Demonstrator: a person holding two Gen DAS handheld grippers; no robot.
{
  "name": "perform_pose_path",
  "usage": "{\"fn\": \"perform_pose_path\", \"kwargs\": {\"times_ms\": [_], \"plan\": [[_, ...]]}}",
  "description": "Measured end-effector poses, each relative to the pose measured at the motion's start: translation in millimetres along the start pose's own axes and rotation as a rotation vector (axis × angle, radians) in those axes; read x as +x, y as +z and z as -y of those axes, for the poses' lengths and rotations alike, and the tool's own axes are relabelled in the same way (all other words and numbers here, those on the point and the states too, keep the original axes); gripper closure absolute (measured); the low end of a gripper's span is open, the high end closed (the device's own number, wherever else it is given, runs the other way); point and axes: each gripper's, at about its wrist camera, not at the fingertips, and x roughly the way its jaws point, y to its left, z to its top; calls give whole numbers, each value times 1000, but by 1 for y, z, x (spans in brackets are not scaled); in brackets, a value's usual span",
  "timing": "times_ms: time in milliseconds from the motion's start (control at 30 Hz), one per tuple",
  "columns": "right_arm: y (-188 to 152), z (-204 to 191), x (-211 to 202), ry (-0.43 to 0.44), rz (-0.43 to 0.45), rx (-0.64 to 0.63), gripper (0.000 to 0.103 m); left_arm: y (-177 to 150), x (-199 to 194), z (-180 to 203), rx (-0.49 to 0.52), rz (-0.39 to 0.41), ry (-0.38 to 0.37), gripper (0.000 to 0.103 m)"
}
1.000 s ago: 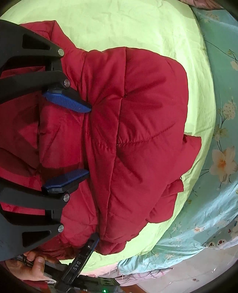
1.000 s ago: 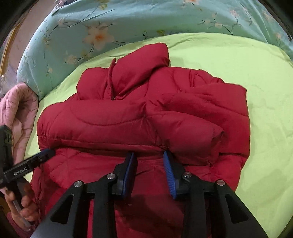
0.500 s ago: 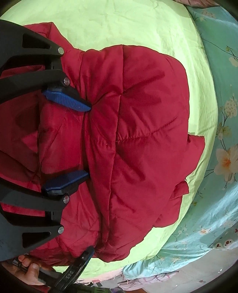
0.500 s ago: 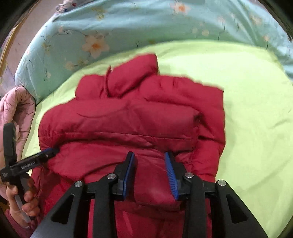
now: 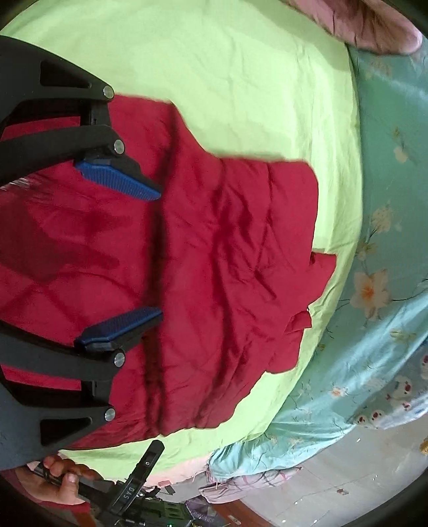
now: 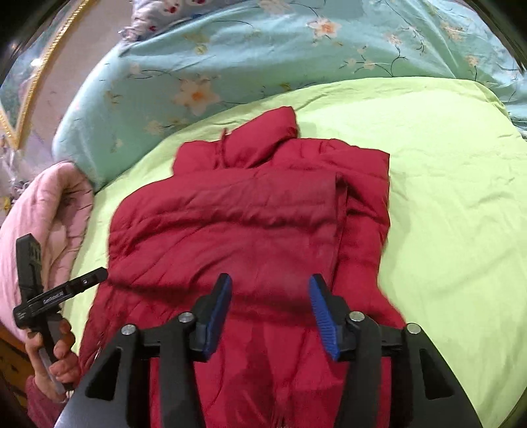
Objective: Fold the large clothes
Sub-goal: 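Move both grippers down the coat to its hem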
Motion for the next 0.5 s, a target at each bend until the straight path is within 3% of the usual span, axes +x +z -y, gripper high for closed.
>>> {"fn": "perform_pose_path", "kwargs": {"times_ms": [200,500], "plan": [[-43,-6,-34,23,-20,-19,51,-48,-51,-23,-10,29,32,36],[-99,-11,-80,30,-27,-37,48,-105,-92,-49,-34,7,58,36]]}}
